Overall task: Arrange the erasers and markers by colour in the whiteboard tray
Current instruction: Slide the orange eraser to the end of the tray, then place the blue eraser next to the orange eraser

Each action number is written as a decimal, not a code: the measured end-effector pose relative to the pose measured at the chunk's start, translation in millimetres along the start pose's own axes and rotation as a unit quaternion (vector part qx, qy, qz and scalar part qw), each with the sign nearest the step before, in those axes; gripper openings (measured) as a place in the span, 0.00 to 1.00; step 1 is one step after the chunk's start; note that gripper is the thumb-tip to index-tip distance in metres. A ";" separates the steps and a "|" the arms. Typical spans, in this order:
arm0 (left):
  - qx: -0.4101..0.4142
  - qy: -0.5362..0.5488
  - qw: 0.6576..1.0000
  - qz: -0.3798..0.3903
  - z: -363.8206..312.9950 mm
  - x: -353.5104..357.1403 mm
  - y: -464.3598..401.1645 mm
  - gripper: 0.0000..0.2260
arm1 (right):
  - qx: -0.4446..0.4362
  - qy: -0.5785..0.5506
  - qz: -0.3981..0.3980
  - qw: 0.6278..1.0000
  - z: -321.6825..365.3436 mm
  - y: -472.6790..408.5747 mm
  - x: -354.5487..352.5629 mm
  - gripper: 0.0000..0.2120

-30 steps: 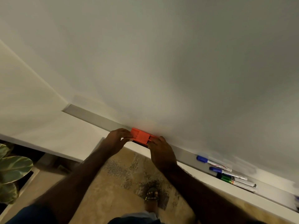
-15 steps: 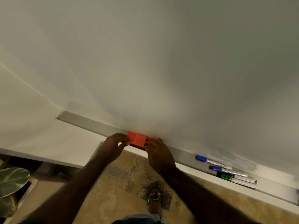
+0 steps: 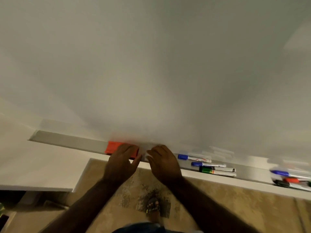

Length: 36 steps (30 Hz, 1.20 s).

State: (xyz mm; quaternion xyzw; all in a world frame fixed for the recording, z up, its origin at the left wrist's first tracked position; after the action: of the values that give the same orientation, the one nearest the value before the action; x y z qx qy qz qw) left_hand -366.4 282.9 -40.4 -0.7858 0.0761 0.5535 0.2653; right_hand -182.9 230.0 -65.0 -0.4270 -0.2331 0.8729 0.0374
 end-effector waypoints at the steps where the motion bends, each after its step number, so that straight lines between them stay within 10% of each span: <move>1: 0.022 0.015 1.000 -0.008 -17.5 3.7 -2.9 0.11 | 0.017 -0.001 0.003 1.000 -3.3 5.9 -10.8 0.09; 15: 0.116 0.113 0.982 0.098 -229.1 49.7 -18.5 0.11 | 0.187 0.102 -0.095 0.973 -77.2 121.8 -167.9 0.08; 36: 0.305 0.186 0.909 0.216 -553.5 119.0 -42.4 0.17 | 0.520 0.213 -0.098 0.822 -189.4 309.2 -392.3 0.22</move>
State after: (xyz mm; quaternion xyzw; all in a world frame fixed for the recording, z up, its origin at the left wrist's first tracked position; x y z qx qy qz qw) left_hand 154.9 62.1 1.9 -0.7196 0.4571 0.3907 0.3473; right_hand 251.0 -77.4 -14.9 -0.4943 0.2285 0.7439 0.3874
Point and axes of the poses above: each hand's wrist, its own y-axis away from the middle knuckle, its own x-axis out of the palm, z = x × y, the point moved 2 cm from there along -y, towards the middle knuckle, and after that the axes turned 9 degrees about -y, right-handed, at the moved point
